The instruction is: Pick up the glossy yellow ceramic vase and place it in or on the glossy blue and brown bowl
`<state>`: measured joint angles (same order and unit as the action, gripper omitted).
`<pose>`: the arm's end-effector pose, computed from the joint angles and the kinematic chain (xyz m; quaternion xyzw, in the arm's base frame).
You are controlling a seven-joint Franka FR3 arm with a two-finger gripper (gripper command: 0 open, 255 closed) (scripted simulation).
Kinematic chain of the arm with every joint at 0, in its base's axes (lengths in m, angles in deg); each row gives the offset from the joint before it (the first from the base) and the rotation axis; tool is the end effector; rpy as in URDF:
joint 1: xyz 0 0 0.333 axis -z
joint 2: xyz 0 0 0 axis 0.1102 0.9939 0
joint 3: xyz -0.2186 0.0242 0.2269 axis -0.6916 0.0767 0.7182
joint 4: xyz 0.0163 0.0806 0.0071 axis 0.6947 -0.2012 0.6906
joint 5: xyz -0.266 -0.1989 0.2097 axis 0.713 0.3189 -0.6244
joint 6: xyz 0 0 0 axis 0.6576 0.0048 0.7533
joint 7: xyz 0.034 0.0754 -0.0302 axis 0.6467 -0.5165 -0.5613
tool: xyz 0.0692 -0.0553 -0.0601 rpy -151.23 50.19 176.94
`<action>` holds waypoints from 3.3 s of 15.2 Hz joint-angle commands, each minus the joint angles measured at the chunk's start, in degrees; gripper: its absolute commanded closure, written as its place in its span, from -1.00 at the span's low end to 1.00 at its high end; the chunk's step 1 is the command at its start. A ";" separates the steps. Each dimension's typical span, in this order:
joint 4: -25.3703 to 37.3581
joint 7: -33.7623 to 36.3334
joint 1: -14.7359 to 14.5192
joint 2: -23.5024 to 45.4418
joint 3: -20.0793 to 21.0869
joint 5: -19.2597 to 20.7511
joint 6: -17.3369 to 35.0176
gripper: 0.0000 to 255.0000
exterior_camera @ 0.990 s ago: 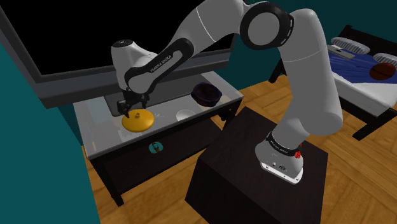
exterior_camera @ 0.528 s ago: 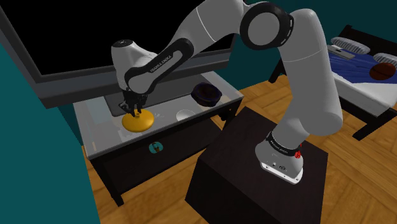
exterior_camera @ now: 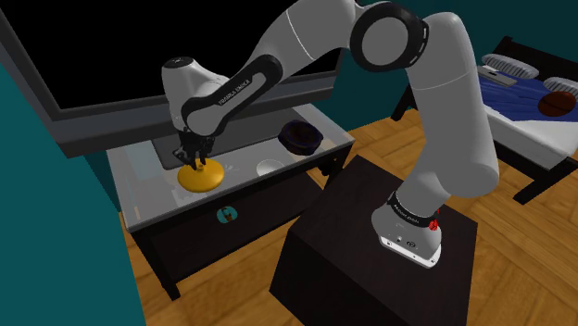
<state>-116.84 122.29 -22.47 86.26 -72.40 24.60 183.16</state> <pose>0.6221 0.2916 0.1922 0.9996 -0.0213 -0.0010 0.0167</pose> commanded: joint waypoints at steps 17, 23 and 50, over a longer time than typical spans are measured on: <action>0.70 -1.42 0.98 -8.37 1.48 -1.97 -8.98 1.00; 1.86 -1.88 1.19 -10.68 1.87 -2.61 -12.41 1.00; -27.57 -23.66 16.19 -38.69 -3.21 -9.26 -9.52 1.00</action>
<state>-143.20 100.31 -7.11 49.07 -75.01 15.64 173.81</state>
